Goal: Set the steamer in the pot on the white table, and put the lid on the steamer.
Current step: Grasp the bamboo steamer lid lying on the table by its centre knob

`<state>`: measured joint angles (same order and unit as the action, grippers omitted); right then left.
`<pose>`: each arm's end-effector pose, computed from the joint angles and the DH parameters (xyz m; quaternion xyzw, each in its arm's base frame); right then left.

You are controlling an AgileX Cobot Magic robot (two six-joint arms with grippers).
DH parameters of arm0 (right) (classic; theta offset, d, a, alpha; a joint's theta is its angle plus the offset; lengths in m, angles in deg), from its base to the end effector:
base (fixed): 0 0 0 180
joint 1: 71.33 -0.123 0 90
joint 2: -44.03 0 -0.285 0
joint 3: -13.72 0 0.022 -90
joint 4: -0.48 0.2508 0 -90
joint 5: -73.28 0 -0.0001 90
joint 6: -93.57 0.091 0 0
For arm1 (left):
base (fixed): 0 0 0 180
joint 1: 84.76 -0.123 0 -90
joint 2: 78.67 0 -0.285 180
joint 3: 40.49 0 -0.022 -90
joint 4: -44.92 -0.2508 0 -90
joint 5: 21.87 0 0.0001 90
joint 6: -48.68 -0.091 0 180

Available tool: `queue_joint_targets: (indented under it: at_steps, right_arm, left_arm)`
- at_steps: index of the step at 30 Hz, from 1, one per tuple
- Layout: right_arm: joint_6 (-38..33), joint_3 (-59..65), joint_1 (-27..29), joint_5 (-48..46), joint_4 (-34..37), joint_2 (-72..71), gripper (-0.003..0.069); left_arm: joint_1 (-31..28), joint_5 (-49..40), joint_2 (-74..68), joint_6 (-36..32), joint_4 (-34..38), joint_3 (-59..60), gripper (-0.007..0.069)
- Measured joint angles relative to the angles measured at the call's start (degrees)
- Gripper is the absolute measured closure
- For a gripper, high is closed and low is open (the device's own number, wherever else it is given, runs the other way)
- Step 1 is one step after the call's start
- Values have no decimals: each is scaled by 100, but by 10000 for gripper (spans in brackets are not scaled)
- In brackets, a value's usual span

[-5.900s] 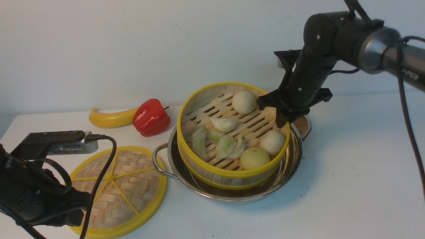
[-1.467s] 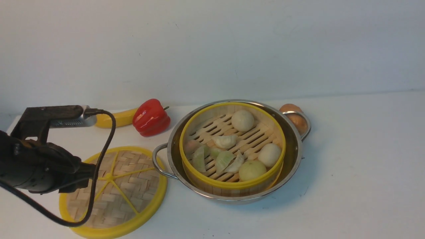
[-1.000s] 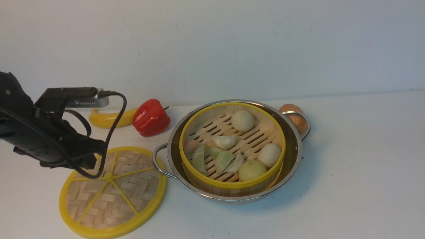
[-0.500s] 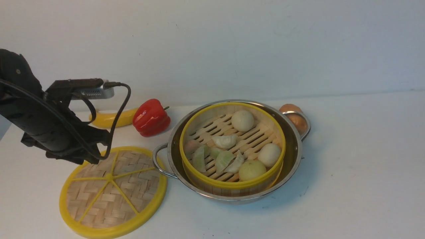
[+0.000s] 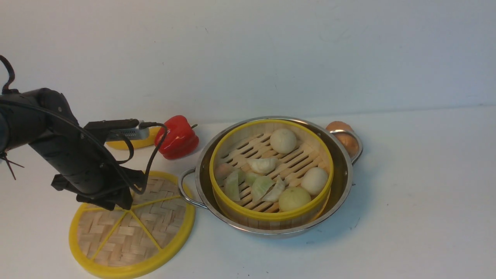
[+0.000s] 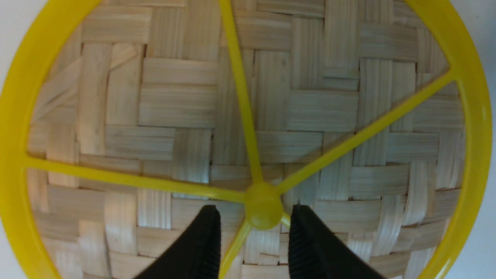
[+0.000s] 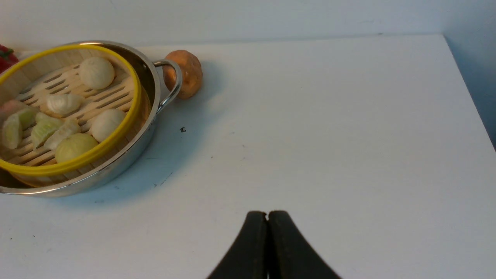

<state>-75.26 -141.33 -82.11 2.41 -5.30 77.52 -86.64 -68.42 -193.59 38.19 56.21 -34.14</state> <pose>0.0356 -0.0020 0.3729 0.0085 0.9026 0.0322 0.4292 0.3659 -0.0009 0.1822 0.0148 0.9912 -0.0664 0.1134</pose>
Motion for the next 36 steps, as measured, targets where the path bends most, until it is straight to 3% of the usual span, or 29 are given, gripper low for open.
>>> queue_joint_targets:
  at_steps: [10,36]
  right_arm:
    - [0,0,0,0,50,0,651]
    - [-18,0,0,0,181,0,651]
  left_arm:
    - [400,325,-6,-30,6,0,384]
    - [400,144,-6,307,-298,-79,384]
